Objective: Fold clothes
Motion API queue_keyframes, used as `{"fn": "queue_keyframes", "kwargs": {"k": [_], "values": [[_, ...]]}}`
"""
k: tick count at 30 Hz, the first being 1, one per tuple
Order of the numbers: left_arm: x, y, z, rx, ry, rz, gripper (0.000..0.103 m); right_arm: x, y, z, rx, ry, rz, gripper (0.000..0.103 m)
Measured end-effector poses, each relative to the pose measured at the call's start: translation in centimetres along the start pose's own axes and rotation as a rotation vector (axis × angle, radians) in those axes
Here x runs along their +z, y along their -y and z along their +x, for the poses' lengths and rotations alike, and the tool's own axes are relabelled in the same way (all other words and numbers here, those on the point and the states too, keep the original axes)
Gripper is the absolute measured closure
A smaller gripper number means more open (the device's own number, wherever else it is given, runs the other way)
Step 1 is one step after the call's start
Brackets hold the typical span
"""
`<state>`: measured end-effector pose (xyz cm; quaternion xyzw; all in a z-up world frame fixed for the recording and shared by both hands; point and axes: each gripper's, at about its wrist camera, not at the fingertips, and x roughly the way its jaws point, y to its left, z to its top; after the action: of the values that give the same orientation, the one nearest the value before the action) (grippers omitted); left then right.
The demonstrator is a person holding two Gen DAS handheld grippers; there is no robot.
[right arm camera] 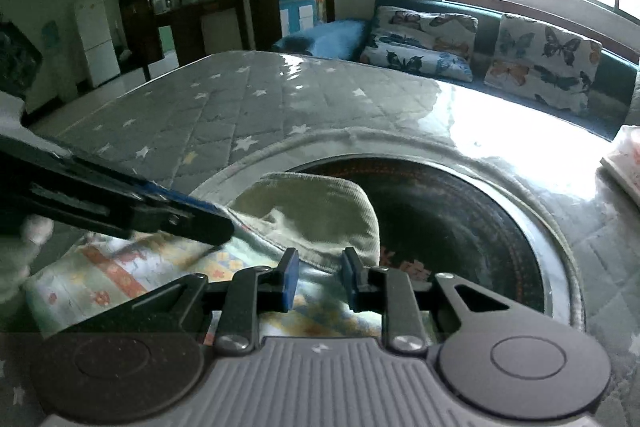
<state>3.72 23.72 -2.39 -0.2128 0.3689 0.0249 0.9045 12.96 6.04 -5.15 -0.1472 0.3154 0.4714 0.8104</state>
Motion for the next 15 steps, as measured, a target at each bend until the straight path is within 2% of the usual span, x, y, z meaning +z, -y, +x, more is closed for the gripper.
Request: {"fn": "queue_keyframes", "kwargs": {"k": [5,9,15], "values": [[-0.4,-0.4,0.0,-0.008,0.005,-0.003,0.081,-0.1,-1.0,-1.9,0.046,0.034,-0.047,0.080],[-0.7,-0.5,0.0,-0.007,0.007,-0.006,0.081,-0.8,-2.5,-1.9,0.080,0.015,-0.095,0.080],[-0.8,-0.4,0.1,-0.004,0.011,-0.004,0.082,-1.5,-3.1,-2.6,0.050,0.014,-0.117,0.080]]}}
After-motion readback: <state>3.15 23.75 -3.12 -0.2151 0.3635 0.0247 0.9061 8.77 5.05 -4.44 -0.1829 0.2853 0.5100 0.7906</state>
